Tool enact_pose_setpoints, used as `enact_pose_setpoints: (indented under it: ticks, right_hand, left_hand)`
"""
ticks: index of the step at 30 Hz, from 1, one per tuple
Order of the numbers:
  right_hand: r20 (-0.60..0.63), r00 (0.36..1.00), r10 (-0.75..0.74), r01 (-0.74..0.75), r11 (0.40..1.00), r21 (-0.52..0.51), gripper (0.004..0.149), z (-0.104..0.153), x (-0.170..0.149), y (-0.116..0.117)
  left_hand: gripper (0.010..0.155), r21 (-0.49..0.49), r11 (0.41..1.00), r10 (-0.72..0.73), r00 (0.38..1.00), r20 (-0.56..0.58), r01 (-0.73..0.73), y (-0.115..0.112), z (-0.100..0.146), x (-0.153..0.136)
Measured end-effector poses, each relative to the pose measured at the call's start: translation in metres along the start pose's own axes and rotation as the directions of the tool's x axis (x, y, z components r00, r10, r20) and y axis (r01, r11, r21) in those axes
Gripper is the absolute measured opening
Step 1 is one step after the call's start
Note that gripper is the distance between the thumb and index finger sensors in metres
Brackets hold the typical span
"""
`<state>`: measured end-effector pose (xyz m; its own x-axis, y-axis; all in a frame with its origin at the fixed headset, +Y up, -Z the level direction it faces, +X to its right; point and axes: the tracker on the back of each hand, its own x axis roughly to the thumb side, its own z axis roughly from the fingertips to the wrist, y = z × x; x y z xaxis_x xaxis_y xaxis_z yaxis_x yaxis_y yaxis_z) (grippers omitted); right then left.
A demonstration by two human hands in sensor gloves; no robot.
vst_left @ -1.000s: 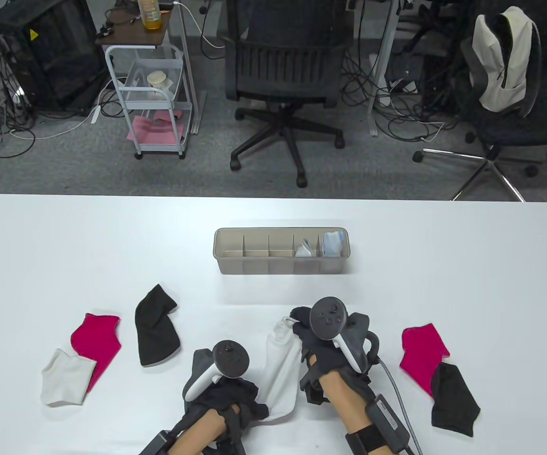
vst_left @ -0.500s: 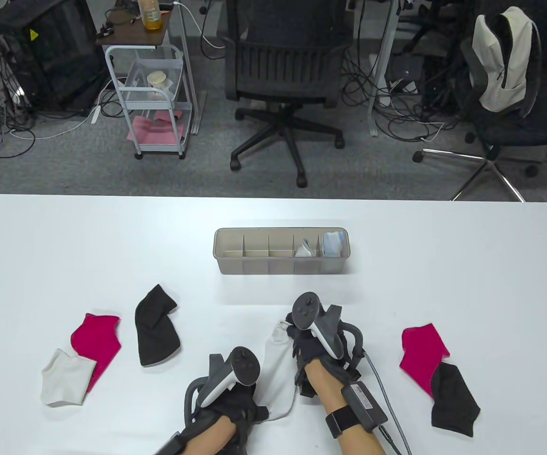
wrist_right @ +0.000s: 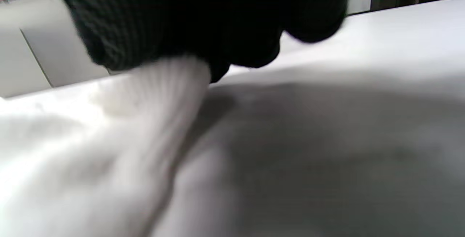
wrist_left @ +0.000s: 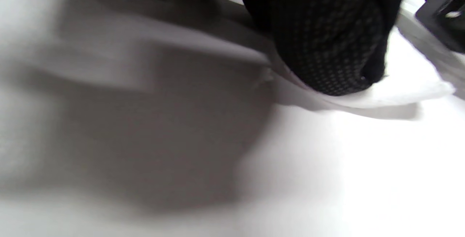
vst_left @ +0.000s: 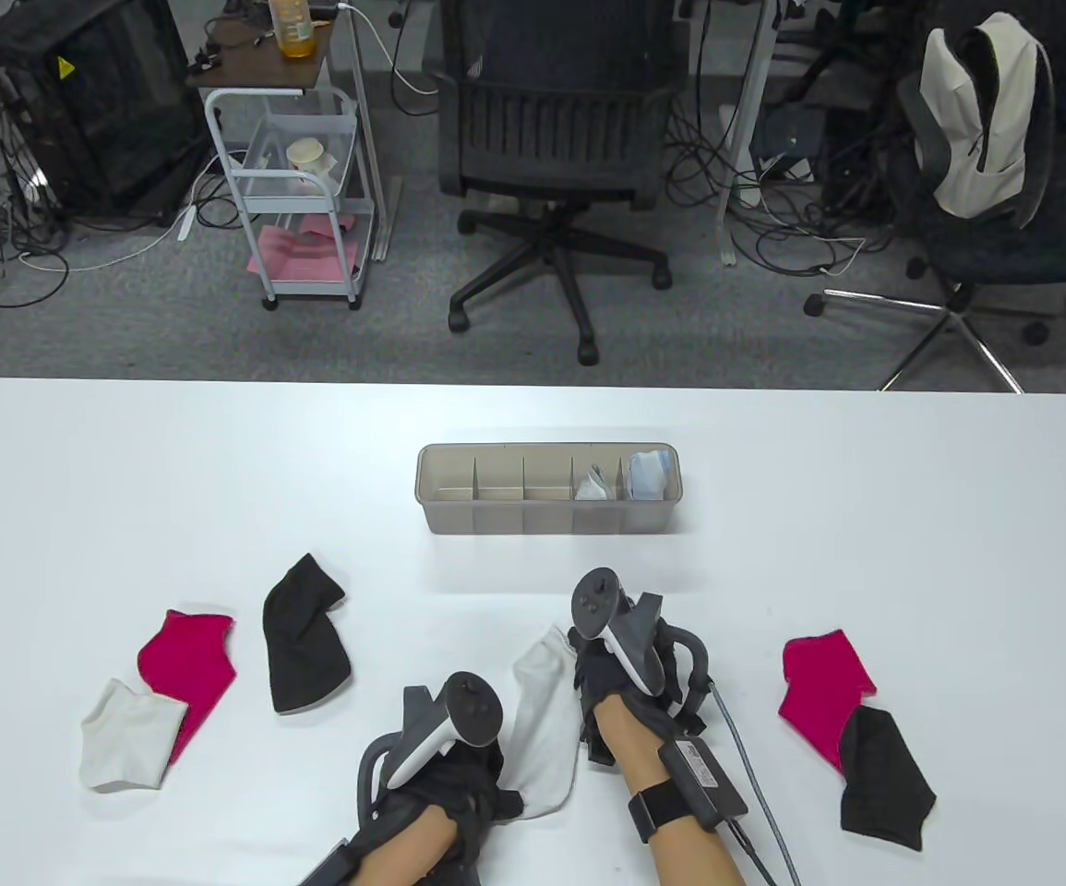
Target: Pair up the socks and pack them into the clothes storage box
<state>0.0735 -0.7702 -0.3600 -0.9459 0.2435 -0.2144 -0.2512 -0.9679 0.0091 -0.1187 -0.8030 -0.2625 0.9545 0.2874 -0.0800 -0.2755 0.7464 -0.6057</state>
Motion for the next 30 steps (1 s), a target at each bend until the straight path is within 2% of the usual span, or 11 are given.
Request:
enact_pose_setpoints:
  ticks: [4,6,11,13,15,18,23,27,30]
  right_hand:
    - [0.079,0.986,-0.144,0.145,0.989,-0.010,0.054,0.014,-0.007,-0.028]
    - [0.164,0.962,-0.220,0.224,0.975,-0.005,0.058,0.029,-0.011,-0.043]
    - [0.342,0.896,-0.284,0.300,0.954,0.006,0.064,0.070,-0.024,-0.061]
    - [0.358,0.894,-0.268,0.292,0.956,-0.013,0.065,0.079,-0.029,-0.061]
    - [0.305,0.927,-0.216,0.239,0.970,-0.038,0.066,0.086,-0.036,-0.057]
    - [0.270,0.944,-0.188,0.183,0.982,0.044,0.069,0.085,-0.042,-0.048]
    - [0.245,0.945,-0.215,0.206,0.977,0.062,0.070,0.082,-0.048,-0.047]
    - [0.240,0.942,-0.235,0.224,0.972,0.073,0.071,0.081,-0.050,-0.049]
    - [0.231,0.940,-0.253,0.237,0.967,0.096,0.071,0.080,-0.050,-0.049]
  left_hand:
    - [0.058,-0.005,1.000,0.004,1.000,0.000,-0.004,0.000,0.000,0.000]
    - [0.058,-0.006,1.000,0.007,1.000,0.000,-0.007,0.000,0.000,0.000]
    - [0.057,-0.036,0.999,0.038,0.999,0.007,-0.037,0.000,0.000,-0.002]
    - [0.057,-0.050,0.997,0.056,0.998,0.008,-0.055,0.001,0.001,-0.003]
    - [0.058,-0.073,0.994,0.085,0.996,0.007,-0.084,0.003,0.002,-0.004]
    - [0.062,-0.102,0.988,0.119,0.993,0.007,-0.117,0.009,0.007,-0.005]
    - [0.068,-0.064,0.979,0.198,0.980,0.034,-0.195,0.037,0.021,-0.011]
    - [0.069,0.091,0.948,0.304,0.952,0.037,-0.306,0.083,0.043,-0.035]
    - [0.073,0.219,0.927,0.323,0.945,-0.053,-0.304,0.120,0.057,-0.070]
